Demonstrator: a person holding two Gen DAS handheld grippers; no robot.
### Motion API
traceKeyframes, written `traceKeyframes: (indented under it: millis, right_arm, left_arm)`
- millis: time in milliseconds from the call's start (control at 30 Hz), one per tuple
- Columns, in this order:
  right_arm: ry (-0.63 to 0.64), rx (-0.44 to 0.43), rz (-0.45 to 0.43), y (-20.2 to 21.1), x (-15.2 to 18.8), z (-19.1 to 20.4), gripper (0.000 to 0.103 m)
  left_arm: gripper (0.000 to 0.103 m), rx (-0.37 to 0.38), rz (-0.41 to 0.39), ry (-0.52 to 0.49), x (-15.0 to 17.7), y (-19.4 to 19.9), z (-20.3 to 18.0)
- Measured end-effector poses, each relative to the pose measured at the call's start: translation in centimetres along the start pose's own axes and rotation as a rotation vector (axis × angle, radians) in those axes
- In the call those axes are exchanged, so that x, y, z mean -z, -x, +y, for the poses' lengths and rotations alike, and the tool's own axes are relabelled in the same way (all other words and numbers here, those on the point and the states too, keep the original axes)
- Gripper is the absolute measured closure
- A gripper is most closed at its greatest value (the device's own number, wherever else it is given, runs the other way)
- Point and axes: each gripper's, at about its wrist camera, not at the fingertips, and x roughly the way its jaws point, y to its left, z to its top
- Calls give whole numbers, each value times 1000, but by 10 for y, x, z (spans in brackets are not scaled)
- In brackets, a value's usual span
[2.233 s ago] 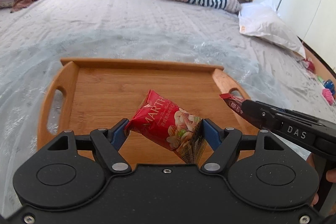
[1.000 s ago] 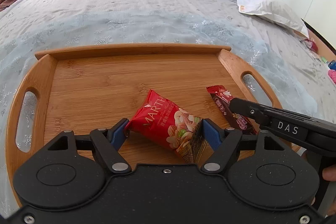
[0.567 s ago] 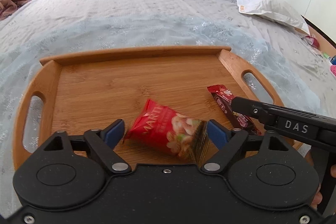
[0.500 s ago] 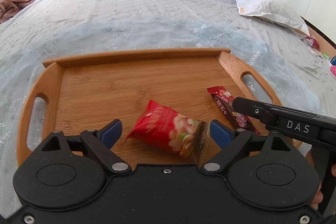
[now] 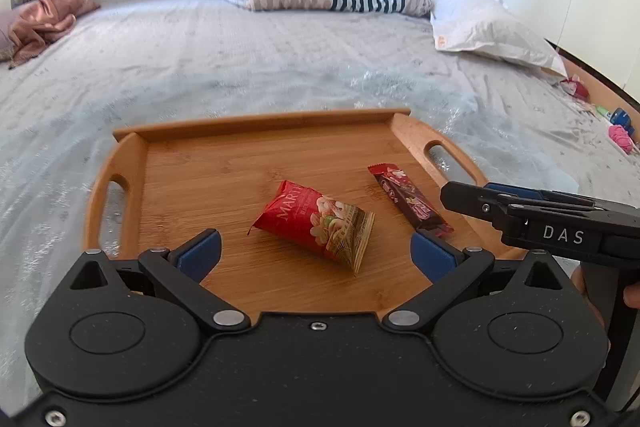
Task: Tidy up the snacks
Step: 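Open both tools to drop the nut bag and chocolate bar on the tray, then move both tools back over the remaining snack pile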
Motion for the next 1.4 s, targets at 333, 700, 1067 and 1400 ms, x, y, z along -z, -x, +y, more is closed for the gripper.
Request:
traceKeyframes:
  millis: [333, 700, 1067, 1400]
  right_arm:
    - [85, 9, -43, 32, 18, 12, 14]
    - [140, 0, -76, 58, 41, 27, 10]
    - [189, -6, -108, 81, 56, 37, 4]
    - [224, 10, -127, 96, 70, 37, 1]
  left_arm:
    - [0, -31, -96, -10, 27, 46, -13]
    - [0, -47, -129, -54, 57, 71, -24]
    - [0, -33, -137, -27, 71, 93, -28]
    - [0, -60, -151, -4, 85, 108, -31]
